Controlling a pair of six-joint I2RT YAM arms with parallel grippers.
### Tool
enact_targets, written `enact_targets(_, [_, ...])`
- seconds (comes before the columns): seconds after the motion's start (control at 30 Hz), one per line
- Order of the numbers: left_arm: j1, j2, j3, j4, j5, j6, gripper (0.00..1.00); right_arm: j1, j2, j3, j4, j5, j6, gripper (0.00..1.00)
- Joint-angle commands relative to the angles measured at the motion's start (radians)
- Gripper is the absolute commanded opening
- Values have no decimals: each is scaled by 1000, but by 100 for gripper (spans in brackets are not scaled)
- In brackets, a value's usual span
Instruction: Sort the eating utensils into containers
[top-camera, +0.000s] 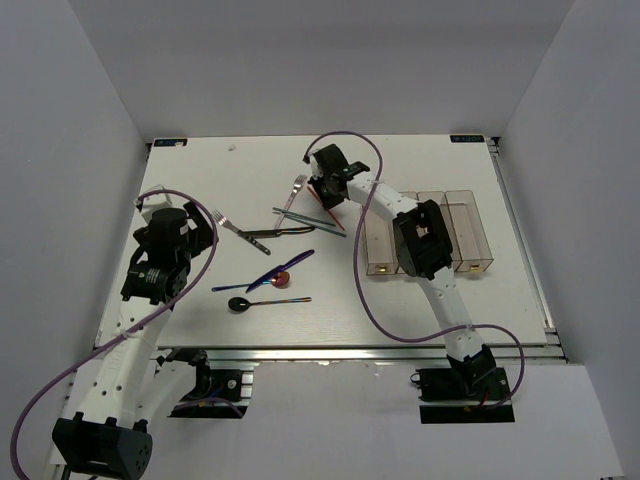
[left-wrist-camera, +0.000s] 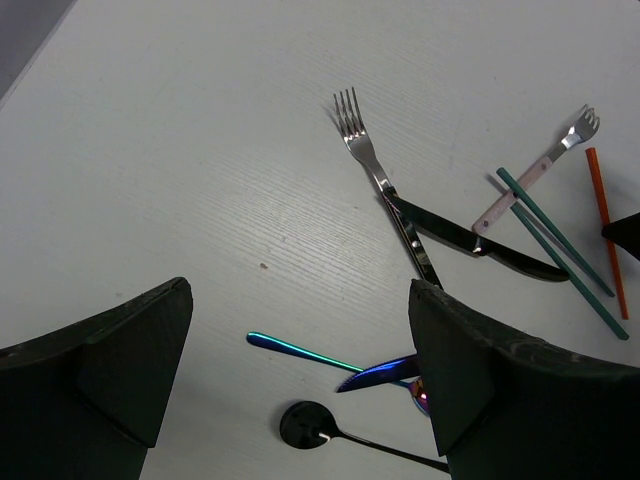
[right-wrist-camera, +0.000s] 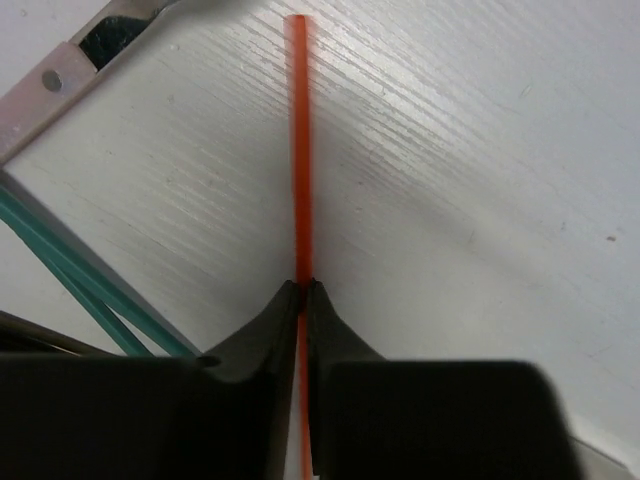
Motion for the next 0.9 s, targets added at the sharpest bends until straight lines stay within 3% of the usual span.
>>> enact_targets(0.0, [5,-17,-12,16,16,9,98,0,7,-4,8,22,2,0])
enact_targets(0.13, [5,-17,-12,18,21,11,98,-2,-16,10,27,49,6,0])
enact_targets(0.3, [5,-14,-13,20,25,12,98,-36,-169,30,55,24,112,0])
enact_targets(0.47, [5,-11,-13,21,33,12,98,-92,-456,-197,141,4,205,0])
enact_targets(0.63, [6,-12,-13,21,35,14,98,-137,-610,-403,75,140,273,0])
enact_targets(0.7, [6,-11,-13,21,35,14,98,-137,-688,-557,78,192,325,0])
enact_targets(0.8, [6,-6,-15,24,39,14,98,-138,-794,-773,198,228,363,0])
enact_targets(0.87, [6,-2,-15,24,42,14,98,-138,-821,-820,213,226,396,0])
